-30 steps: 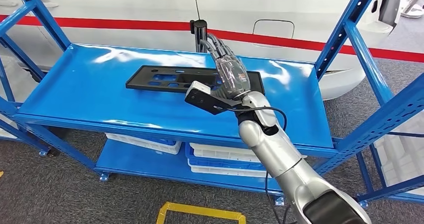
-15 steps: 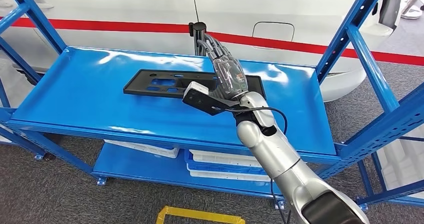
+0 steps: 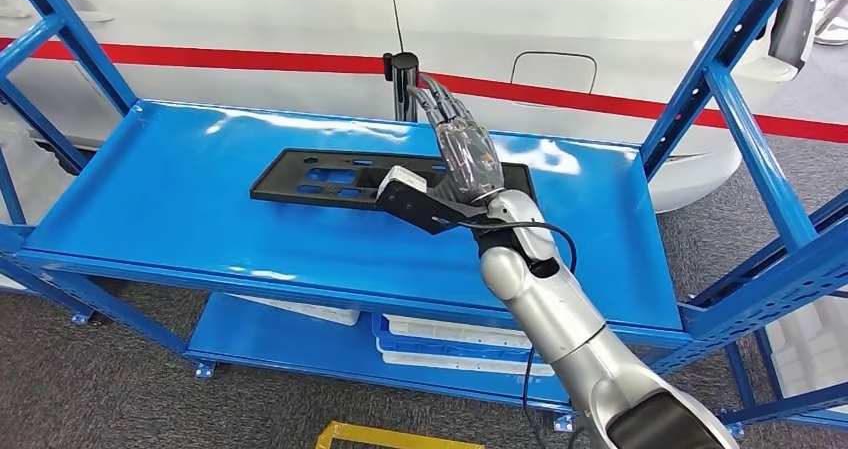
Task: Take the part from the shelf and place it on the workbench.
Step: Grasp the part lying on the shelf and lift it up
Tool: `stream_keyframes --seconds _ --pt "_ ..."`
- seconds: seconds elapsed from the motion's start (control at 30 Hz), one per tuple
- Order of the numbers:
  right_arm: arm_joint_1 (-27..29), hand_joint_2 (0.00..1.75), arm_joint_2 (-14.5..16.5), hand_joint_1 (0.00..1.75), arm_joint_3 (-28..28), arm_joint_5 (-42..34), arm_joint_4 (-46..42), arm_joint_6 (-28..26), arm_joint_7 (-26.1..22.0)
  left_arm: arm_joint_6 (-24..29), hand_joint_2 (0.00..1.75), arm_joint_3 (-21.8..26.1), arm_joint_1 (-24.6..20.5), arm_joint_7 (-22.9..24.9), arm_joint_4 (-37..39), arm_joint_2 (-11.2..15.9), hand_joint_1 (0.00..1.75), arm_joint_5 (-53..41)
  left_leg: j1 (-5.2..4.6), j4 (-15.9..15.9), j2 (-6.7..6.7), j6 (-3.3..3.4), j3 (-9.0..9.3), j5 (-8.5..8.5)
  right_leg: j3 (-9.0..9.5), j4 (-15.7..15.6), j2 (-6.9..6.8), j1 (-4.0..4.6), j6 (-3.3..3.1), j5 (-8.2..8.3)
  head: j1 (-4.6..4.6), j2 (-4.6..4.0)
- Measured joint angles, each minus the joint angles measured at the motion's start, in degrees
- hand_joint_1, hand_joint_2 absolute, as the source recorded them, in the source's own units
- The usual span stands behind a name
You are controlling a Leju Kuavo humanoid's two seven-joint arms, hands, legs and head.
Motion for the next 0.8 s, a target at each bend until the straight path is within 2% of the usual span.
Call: stream_keyframes --seconds 0.07,0.1,0.17,0.2,0.23,0.27,0.33,0.4,0.47,0.53,0.67,0.8 --pt "0.1 1.75 0.1 0.0 -0.2 0.0 -0.1 0.0 0.0 0.4 0.0 0.0 0.0 0.1 0.0 0.1 0.0 -0.1 0.26 2.3 0.1 -0.66 -0.85 -1.51 0.48 -0.3 0.0 -0.51 -0.79 0.06 -0.09 0.0" --pt "0.2 1.75 0.2 0.0 -0.3 0.0 -0.2 0.0 0.0 0.8 0.0 0.0 0.0 0.2 0.0 0.1 0.0 -0.3 0.44 4.9 0.13 -0.98 -2.07 -2.99 0.7 -0.4 -0.02 -0.65 -1.06 0.01 -0.15 0.0" --pt "0.6 1.75 0.3 0.0 -0.3 0.1 -0.3 0.0 0.0 1.7 0.0 0.0 0.0 0.7 0.0 0.1 0.0 -0.9 0.73 12.6 0.2 -1.68 -6.08 -6.4 0.93 -0.4 -0.05 -0.57 -1.43 -0.24 -0.25 0.0" --pt "0.9 1.75 0.3 0.0 -0.3 0.2 -0.3 0.1 0.0 2.1 0.0 0.0 0.1 1.0 0.0 0.2 0.0 -1.1 0.88 15.4 0.25 -1.94 -7.79 -7.07 1.01 -0.4 -0.05 -0.54 -1.53 -0.33 -0.25 0.0" --pt "1.2 1.75 0.3 0.0 -0.3 0.3 -0.2 0.2 0.0 2.3 0.0 0.0 0.1 1.4 0.0 0.2 0.0 -1.2 1.03 16.5 0.3 -2.15 -8.72 -6.71 1.09 -0.4 -0.04 -0.54 -1.56 -0.44 -0.25 0.0" --pt "1.5 1.75 0.3 0.0 -0.3 0.4 -0.2 0.3 -0.1 2.5 0.0 0.0 0.2 1.7 0.0 0.3 0.0 -1.4 1.19 15.0 0.35 -2.27 -8.4 -5.16 1.23 -0.3 -0.01 -0.58 -1.5 -0.56 -0.25 0.0" --pt "1.8 1.75 0.5 0.0 -0.2 1.0 0.0 0.8 -0.3 2.6 0.0 0.0 0.1 2.3 0.0 0.5 0.0 -1.7 1.5 7.4 0.46 -2.31 -5.09 -0.78 1.6 -0.3 0.06 -0.67 -1.12 -0.92 -0.25 0.0" --pt "1.7 1.75 0.8 0.0 0.2 2.2 0.5 1.3 -0.4 2.6 0.0 0.0 0.0 2.9 0.0 0.5 0.0 -2.0 1.46 1.4 0.44 -2.02 -2.22 1.5 1.75 -0.1 0.15 -0.29 -0.61 -1.35 -0.17 0.0" --pt "1.7 1.75 1.1 0.0 1.1 3.7 1.6 1.7 -0.4 2.4 0.0 0.0 -0.1 3.2 0.0 0.5 0.0 -2.2 1.14 0.2 0.26 -1.75 -1.66 1.63 1.73 0.1 0.21 0.38 -0.47 -1.69 -0.05 0.0" --pt "1.8 1.75 1.4 0.0 2.2 4.8 3.0 1.8 -0.2 2.1 0.0 0.0 -0.1 3.4 0.0 0.4 0.0 -2.3 0.66 0.2 0.08 -1.51 -1.67 1.65 1.81 0.0 0.13 0.56 -0.45 -1.76 -0.01 0.0" --pt "2.0 1.75 2.3 0.0 4.0 5.9 6.0 1.7 -0.1 1.8 0.0 0.0 -0.1 3.7 0.0 0.5 0.0 -2.7 0.0 0.3 -0.02 -0.75 -1.72 1.56 1.88 -0.2 0.01 0.21 -0.18 -1.63 -0.02 0.0" --pt "2.2 1.75 2.8 0.0 4.9 6.0 7.7 1.7 -0.1 1.8 0.0 0.0 -0.1 3.8 0.0 0.5 0.0 -2.8 -0.23 0.3 -0.02 -0.47 -1.77 1.55 1.89 -0.3 0.01 -0.01 -0.03 -1.54 -0.02 0.0"
